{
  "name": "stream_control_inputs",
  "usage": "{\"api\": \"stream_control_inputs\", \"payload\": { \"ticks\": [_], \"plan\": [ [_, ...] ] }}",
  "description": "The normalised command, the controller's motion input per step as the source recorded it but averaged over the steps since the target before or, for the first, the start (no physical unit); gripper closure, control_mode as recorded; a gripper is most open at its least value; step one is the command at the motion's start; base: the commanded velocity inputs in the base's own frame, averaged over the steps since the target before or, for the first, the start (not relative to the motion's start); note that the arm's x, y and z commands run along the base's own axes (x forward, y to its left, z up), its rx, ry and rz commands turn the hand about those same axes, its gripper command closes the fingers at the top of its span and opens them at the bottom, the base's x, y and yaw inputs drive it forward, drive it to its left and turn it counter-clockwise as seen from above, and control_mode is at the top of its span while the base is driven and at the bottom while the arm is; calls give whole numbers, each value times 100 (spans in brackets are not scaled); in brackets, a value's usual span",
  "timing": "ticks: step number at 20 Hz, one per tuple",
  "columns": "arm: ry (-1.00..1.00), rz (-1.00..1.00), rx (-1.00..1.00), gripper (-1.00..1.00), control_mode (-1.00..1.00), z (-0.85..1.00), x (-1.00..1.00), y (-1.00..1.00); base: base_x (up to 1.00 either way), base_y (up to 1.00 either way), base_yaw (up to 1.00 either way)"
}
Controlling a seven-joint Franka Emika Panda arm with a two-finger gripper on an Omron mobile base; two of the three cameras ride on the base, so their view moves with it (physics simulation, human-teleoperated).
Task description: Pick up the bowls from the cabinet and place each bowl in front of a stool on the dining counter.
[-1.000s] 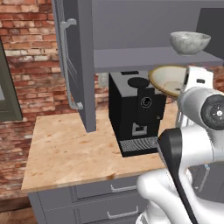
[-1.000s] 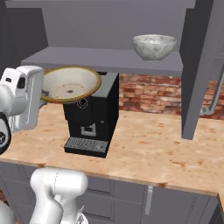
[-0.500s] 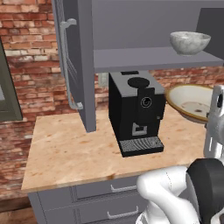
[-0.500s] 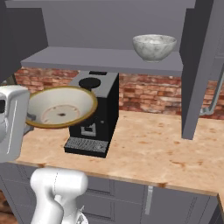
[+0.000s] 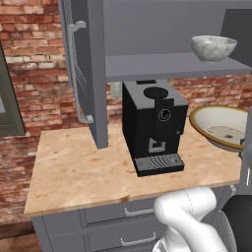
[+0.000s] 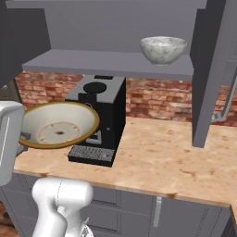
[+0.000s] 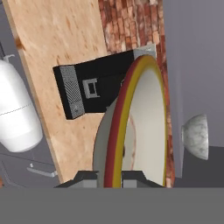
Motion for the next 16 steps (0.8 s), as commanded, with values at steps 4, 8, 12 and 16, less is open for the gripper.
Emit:
{"api": "stream_control_inputs", "payload": {
  "ticks": [4, 8, 12, 16],
  "plan": [
    [0, 0, 0, 100, -100, 0, 0, 0, 0, 0, 0],
    [0, 0, 0, 100, -100, 0, 0, 0, 0, 0, 0],
    [0, 0, 0, 100, -100, 0, 0, 0, 0, 0, 0],
    [0, 0, 0, 100, -100, 0, 0, 0, 0, 0, 0]
  ]
}}
